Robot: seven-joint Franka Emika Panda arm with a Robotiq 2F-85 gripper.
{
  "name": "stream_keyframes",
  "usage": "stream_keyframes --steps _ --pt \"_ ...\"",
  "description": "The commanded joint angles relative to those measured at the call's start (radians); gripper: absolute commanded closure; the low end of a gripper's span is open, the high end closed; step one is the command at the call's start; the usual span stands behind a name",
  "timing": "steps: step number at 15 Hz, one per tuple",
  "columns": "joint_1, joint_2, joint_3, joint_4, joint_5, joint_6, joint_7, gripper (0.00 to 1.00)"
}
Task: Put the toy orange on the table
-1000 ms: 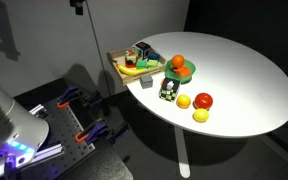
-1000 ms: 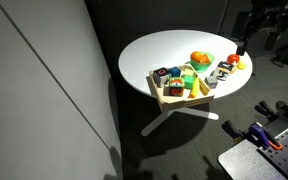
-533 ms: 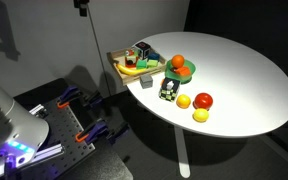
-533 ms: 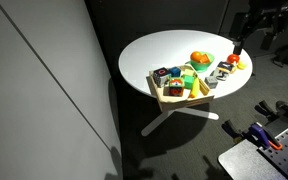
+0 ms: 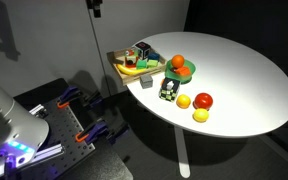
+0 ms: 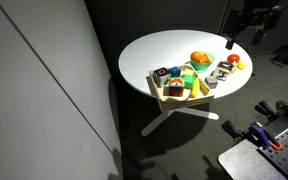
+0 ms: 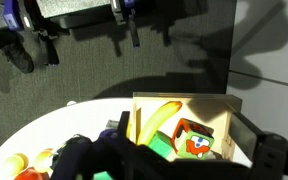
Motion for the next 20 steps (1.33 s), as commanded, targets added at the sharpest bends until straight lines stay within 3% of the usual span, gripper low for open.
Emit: stream_keyframes --steps 1,20 --pt "-0.013 0.015 -0.018 -0.007 -0.034 0.073 -0.019 0.00" --pt "-0.077 0.317 -0.122 0.033 -0.230 0.426 -0.062 0.00"
